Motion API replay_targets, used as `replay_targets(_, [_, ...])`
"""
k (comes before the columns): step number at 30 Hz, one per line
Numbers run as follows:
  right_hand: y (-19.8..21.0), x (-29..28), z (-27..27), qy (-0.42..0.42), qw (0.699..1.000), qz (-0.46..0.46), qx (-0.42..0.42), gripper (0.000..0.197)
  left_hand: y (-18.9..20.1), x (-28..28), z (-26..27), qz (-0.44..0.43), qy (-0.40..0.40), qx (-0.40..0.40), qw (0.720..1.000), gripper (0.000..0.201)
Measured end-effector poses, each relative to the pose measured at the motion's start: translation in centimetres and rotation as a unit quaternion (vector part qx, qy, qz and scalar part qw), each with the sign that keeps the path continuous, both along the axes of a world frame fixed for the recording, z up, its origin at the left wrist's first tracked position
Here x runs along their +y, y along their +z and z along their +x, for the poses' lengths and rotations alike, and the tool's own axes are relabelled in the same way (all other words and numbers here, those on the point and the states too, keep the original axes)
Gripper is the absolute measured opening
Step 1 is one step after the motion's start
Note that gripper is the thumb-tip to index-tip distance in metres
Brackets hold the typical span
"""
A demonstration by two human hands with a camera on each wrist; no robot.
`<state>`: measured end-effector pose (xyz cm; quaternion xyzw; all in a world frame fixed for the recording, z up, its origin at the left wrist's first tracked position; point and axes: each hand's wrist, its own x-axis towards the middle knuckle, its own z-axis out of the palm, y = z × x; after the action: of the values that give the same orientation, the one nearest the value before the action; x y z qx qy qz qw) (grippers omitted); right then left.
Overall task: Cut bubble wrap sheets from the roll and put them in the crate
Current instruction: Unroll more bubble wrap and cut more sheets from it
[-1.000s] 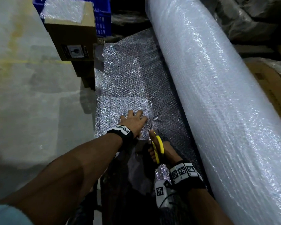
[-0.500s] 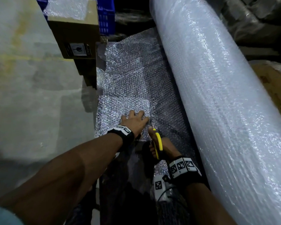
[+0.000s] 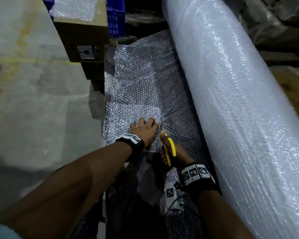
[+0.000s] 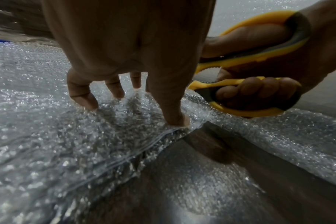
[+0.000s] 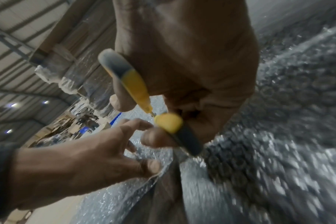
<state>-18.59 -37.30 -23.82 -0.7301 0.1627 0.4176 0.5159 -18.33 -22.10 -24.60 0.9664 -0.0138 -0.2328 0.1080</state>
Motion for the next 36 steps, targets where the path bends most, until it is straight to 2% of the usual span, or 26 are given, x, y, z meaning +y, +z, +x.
replay_targets(5, [0.5,-0.2,0.9,0.016,0.999,0.027,0.027,0.067,-0.3,0.0,0.4,-0.004,0.007,0.009,1.0,0.076])
replay_targets(9, [0.0,0.1,1.1,0.019,1.0,0.0,-0.01,0.067,-0.3,0.0,0.7,-0.002,0.01,0.016,1.0,0.086])
replay_targets(15, [-0.5,0.4,1.4,0.016,1.0,0.017,0.009,0.081,-0.3,-0.1,0.6,0.001,0.015,0.015,1.0,0.084])
replay_targets(18, [-0.5,0.4,1.9,0.013,1.0,0.008,0.017,0.074,-0.3,-0.1,0.6,0.0,0.017,0.017,1.0,0.084])
replay_targets(23, [-0.7,0.3,2.6,0.009,1.0,-0.005,-0.004,0.072,-0.2,-0.1,0.7,0.002,0.008,0.023,1.0,0.098])
replay_targets(28, [-0.3,0.8,3.0,0.002,1.0,0.001,0.017,0.072,-0.4,0.0,0.5,-0.004,0.012,0.02,1.0,0.085])
replay_targets(32, [-0.7,1.6,3.6,-0.017,1.0,-0.012,-0.008,0.067,-0.3,0.0,0.5,-0.01,0.007,0.02,1.0,0.084])
replay_targets(36, [-0.5,1.5,3.8,-0.013,0.999,0.024,0.032,0.066,-0.6,0.1,0.6,-0.013,0.005,0.015,1.0,0.088])
